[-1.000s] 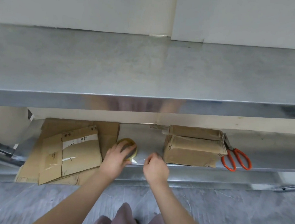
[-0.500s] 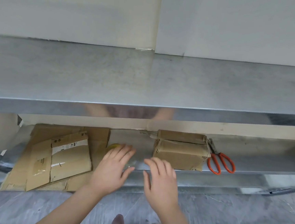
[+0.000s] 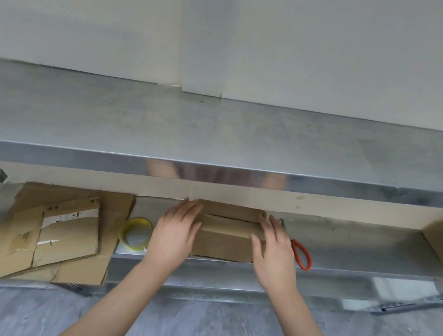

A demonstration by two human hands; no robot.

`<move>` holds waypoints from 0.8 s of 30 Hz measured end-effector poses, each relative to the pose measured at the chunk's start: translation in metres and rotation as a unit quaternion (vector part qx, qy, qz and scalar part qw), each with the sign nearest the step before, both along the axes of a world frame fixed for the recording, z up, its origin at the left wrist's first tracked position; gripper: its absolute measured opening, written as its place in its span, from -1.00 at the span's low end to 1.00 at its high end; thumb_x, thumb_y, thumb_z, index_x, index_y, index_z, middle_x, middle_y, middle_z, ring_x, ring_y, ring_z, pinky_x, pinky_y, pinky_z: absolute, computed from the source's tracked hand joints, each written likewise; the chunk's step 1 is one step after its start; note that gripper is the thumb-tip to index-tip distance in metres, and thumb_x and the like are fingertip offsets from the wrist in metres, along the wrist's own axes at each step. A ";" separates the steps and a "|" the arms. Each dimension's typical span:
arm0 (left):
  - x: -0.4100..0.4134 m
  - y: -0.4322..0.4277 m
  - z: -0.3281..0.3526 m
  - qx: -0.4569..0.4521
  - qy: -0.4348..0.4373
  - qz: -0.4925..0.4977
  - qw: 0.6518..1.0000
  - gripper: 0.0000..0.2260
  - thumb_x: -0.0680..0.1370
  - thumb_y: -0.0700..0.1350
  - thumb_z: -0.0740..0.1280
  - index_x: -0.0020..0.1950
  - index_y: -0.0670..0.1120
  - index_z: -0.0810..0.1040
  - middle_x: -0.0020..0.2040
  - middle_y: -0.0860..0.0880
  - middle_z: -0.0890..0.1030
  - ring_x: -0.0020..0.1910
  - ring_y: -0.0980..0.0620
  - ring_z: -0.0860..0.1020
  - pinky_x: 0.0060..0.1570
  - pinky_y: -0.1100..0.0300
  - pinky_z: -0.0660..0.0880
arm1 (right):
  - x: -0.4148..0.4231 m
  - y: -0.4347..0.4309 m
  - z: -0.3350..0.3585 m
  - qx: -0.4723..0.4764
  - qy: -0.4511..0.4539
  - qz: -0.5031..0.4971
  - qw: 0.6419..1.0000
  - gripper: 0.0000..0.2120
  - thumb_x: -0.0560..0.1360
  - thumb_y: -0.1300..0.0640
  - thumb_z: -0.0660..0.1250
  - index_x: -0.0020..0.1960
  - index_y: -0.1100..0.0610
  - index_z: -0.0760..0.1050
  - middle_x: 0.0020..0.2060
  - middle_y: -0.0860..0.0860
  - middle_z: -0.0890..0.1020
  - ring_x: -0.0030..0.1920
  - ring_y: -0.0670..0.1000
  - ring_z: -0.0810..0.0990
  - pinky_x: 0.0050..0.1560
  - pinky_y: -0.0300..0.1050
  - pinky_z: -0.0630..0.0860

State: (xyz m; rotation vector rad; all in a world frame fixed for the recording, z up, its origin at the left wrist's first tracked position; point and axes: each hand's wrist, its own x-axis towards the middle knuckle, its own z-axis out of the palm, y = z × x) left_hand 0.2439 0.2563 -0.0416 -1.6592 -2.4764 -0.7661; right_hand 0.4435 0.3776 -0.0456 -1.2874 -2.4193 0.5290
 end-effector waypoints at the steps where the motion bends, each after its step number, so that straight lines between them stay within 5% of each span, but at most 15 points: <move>1: -0.004 0.002 -0.002 -0.001 -0.013 0.008 1.000 -0.68 0.51 -0.19 0.42 0.26 -0.15 0.58 0.23 -0.10 0.60 0.23 -0.14 0.55 0.18 -0.01 0.49 | 0.002 0.006 -0.001 -0.018 0.008 -0.001 1.000 -0.58 0.61 0.01 0.23 0.45 0.06 0.37 0.45 0.07 0.37 0.47 0.09 0.29 0.43 0.02 0.30; 9: 0.003 0.002 -0.014 -0.007 -0.044 0.044 0.998 -0.74 0.53 -0.13 0.41 0.20 -0.14 0.63 0.04 -0.09 0.69 -0.06 -0.11 0.66 -0.11 0.11 0.58 | 0.007 0.023 -0.015 -0.060 0.073 0.034 0.995 -0.60 0.57 0.06 0.33 0.39 0.09 0.47 0.36 -0.01 0.50 0.37 -0.04 0.44 0.28 -0.42 0.23; 11: 0.006 -0.004 -0.020 0.008 -0.101 0.080 0.992 -0.74 0.55 -0.08 0.38 0.23 -0.07 0.62 -0.01 -0.03 0.70 -0.11 -0.03 0.66 -0.17 0.17 0.56 | 0.010 0.022 -0.020 -0.092 0.111 0.037 0.989 -0.59 0.57 0.05 0.33 0.40 0.08 0.46 0.38 -0.04 0.49 0.38 -0.09 0.42 0.25 -0.59 0.13; 14: 0.010 -0.013 -0.030 0.045 -0.199 0.107 0.973 -0.73 0.55 -0.03 0.37 0.24 0.03 0.60 0.03 0.15 0.66 -0.12 0.23 0.61 -0.12 0.37 0.50 | 0.015 0.018 -0.029 -0.130 0.153 0.047 0.978 -0.57 0.58 0.05 0.33 0.44 0.02 0.41 0.33 -0.04 0.53 0.31 -0.14 0.47 0.23 -0.60 0.16; 16: 0.009 -0.014 -0.035 0.066 -0.251 0.101 0.961 -0.73 0.53 -0.01 0.37 0.23 0.06 0.60 0.06 0.29 0.60 -0.03 0.38 0.55 -0.04 0.53 0.42 | 0.017 0.017 -0.033 -0.152 0.170 0.041 0.973 -0.53 0.58 0.05 0.32 0.46 -0.03 0.36 0.02 -0.01 0.62 0.00 -0.24 0.50 0.08 -0.55 0.29; 18: 0.007 -0.012 -0.035 0.072 -0.279 0.093 0.953 -0.75 0.52 0.00 0.38 0.20 0.10 0.61 0.06 0.33 0.58 0.07 0.36 0.54 0.04 0.55 0.40 | 0.016 0.017 -0.036 -0.159 0.182 0.030 0.970 -0.53 0.58 0.05 0.32 0.46 -0.07 0.33 -0.23 -0.17 0.39 -0.26 -0.27 0.39 -0.12 -0.54 0.32; 21: 0.000 -0.004 -0.031 0.063 -0.236 0.087 0.966 -0.77 0.50 -0.07 0.43 0.15 0.06 0.64 0.09 0.21 0.58 0.14 0.16 0.56 0.14 0.39 0.41 | 0.015 0.020 -0.038 -0.161 0.195 0.017 0.967 -0.56 0.57 0.04 0.33 0.43 -0.11 0.34 -0.39 -0.27 0.22 -0.38 -0.28 0.41 -0.27 -0.55 0.31; 24: -0.007 0.002 -0.025 0.036 -0.195 0.069 0.978 -0.78 0.52 -0.10 0.41 0.17 0.02 0.63 0.25 0.09 0.49 0.26 0.10 0.44 0.23 0.23 0.36 | 0.014 0.024 -0.037 -0.168 0.208 0.017 0.963 -0.58 0.57 0.03 0.34 0.41 -0.05 0.42 -0.52 -0.24 0.35 -0.42 -0.23 0.41 -0.36 -0.49 0.31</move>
